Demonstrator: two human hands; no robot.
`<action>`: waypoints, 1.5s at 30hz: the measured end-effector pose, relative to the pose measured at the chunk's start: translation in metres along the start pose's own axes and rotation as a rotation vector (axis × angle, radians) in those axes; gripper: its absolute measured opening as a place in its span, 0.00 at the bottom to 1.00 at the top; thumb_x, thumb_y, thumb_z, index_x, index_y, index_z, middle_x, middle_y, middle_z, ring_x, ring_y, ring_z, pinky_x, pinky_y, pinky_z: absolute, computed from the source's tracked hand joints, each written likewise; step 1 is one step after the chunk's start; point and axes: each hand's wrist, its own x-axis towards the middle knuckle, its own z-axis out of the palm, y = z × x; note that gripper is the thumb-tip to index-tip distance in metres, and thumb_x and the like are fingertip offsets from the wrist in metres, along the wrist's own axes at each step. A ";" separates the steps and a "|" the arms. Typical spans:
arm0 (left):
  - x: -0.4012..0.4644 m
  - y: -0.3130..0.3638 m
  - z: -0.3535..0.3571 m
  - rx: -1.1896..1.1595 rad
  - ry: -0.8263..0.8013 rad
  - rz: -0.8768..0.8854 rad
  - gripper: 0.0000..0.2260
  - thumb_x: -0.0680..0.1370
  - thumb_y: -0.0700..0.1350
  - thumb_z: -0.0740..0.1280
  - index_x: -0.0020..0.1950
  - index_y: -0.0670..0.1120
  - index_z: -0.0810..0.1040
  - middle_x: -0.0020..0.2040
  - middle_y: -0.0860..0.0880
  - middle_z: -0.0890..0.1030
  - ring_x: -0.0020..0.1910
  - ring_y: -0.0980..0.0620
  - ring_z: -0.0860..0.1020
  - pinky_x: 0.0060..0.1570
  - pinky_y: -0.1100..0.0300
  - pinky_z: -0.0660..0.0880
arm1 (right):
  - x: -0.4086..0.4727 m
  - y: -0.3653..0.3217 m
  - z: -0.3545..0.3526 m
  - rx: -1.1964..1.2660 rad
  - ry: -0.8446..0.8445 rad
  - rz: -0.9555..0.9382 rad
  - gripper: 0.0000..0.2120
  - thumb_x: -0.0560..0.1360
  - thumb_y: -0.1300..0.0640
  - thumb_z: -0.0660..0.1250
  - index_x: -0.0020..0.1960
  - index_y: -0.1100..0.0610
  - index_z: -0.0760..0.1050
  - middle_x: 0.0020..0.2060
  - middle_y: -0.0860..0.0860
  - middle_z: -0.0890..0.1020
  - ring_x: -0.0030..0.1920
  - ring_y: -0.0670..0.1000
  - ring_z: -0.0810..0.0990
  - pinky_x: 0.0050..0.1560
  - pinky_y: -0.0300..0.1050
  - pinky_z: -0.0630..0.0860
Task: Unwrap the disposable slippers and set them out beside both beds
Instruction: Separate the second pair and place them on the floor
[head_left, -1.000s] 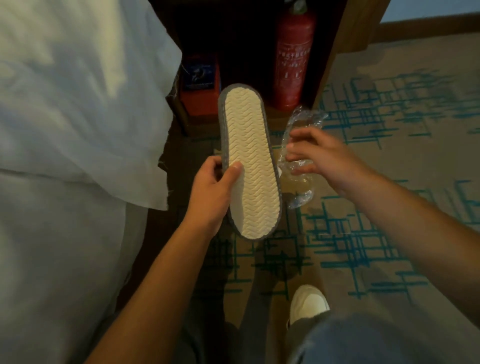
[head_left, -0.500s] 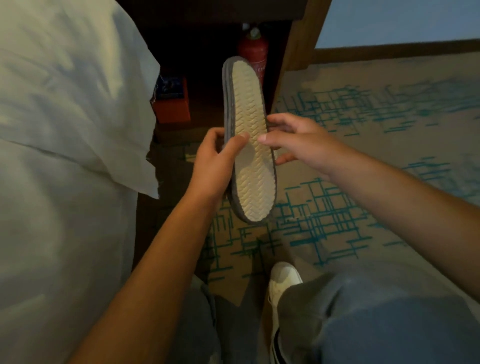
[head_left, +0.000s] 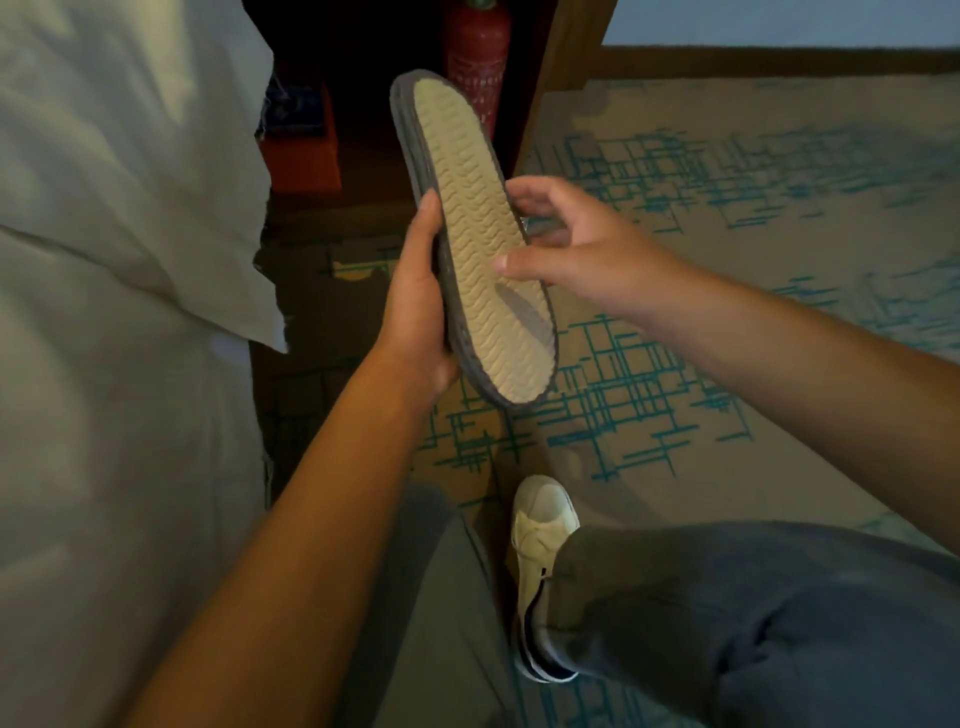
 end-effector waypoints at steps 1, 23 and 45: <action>0.001 0.000 0.002 -0.003 -0.010 0.002 0.26 0.83 0.59 0.56 0.74 0.43 0.71 0.68 0.37 0.77 0.68 0.38 0.75 0.70 0.39 0.69 | -0.002 -0.001 -0.001 -0.014 -0.006 -0.016 0.32 0.72 0.55 0.75 0.73 0.49 0.68 0.67 0.43 0.73 0.56 0.38 0.78 0.67 0.43 0.72; 0.034 -0.040 0.042 0.198 0.266 0.025 0.19 0.83 0.55 0.61 0.61 0.42 0.80 0.58 0.40 0.84 0.53 0.44 0.84 0.45 0.53 0.83 | -0.006 0.055 -0.025 -0.175 -0.109 -0.036 0.43 0.66 0.35 0.72 0.77 0.41 0.61 0.73 0.43 0.70 0.71 0.45 0.70 0.70 0.47 0.69; -0.003 -0.004 0.012 0.709 0.935 0.425 0.21 0.80 0.56 0.63 0.67 0.45 0.76 0.57 0.44 0.84 0.56 0.47 0.83 0.63 0.44 0.77 | 0.069 0.050 0.020 0.126 -0.561 -0.517 0.32 0.70 0.53 0.68 0.74 0.44 0.65 0.61 0.40 0.75 0.58 0.37 0.75 0.57 0.38 0.75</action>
